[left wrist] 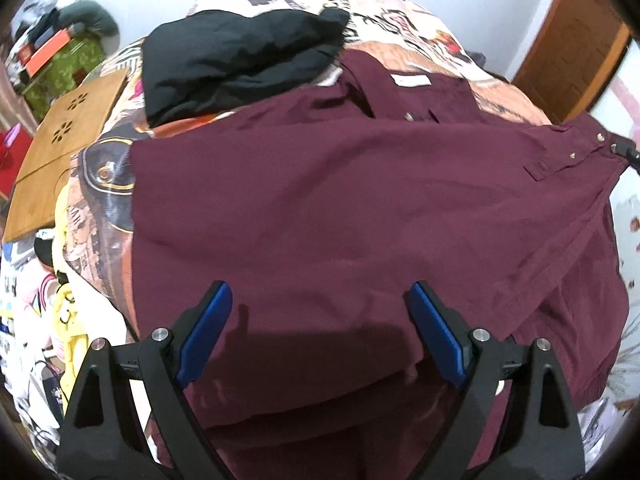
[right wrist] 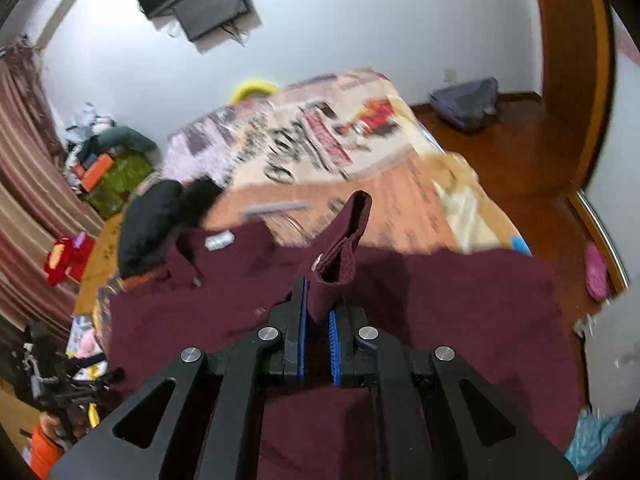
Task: Fold large clothes
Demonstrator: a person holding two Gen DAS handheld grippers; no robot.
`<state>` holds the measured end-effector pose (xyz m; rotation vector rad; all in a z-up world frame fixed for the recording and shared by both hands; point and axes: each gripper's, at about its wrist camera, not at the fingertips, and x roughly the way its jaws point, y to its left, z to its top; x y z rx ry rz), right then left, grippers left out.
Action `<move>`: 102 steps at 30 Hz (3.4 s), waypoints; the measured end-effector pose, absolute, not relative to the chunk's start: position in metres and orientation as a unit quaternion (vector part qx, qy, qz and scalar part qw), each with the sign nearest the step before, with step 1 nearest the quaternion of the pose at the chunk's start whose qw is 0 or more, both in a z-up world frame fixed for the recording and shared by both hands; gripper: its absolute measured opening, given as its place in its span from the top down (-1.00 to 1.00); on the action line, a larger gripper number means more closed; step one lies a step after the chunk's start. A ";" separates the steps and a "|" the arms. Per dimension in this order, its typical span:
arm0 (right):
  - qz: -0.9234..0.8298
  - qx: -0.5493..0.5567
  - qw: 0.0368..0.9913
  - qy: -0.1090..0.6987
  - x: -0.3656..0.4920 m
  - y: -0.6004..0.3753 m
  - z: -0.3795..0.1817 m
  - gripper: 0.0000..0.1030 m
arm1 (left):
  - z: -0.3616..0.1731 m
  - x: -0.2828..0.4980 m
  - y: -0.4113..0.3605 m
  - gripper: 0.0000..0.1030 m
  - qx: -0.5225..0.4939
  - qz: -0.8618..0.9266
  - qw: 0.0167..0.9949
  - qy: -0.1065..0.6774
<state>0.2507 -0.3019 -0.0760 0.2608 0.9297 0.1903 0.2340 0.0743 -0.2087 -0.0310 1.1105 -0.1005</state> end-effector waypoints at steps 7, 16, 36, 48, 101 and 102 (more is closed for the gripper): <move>0.066 0.136 0.864 0.480 0.220 -0.319 -0.112 0.82 | -0.216 0.228 0.060 -0.75 0.014 -0.038 0.854 0.519; 0.048 0.164 0.878 0.446 0.189 -0.351 -0.078 0.72 | -0.179 0.217 0.036 -0.75 0.084 -0.022 0.891 0.446; -0.123 0.342 0.814 0.453 0.095 -0.473 -0.148 0.16 | -0.135 0.240 -0.024 -0.75 0.084 -0.084 0.910 0.397; -0.097 0.418 0.794 0.430 0.109 -0.481 -0.184 0.10 | -0.154 0.246 -0.033 -0.75 0.087 -0.074 0.897 0.427; -0.031 0.422 0.792 0.440 0.106 -0.379 -0.133 0.15 | -0.166 0.232 0.000 -0.81 0.048 -0.076 0.891 0.445; -0.039 0.446 0.783 0.432 0.103 -0.385 -0.138 0.15 | -0.166 0.232 -0.002 -0.81 0.050 -0.077 0.890 0.446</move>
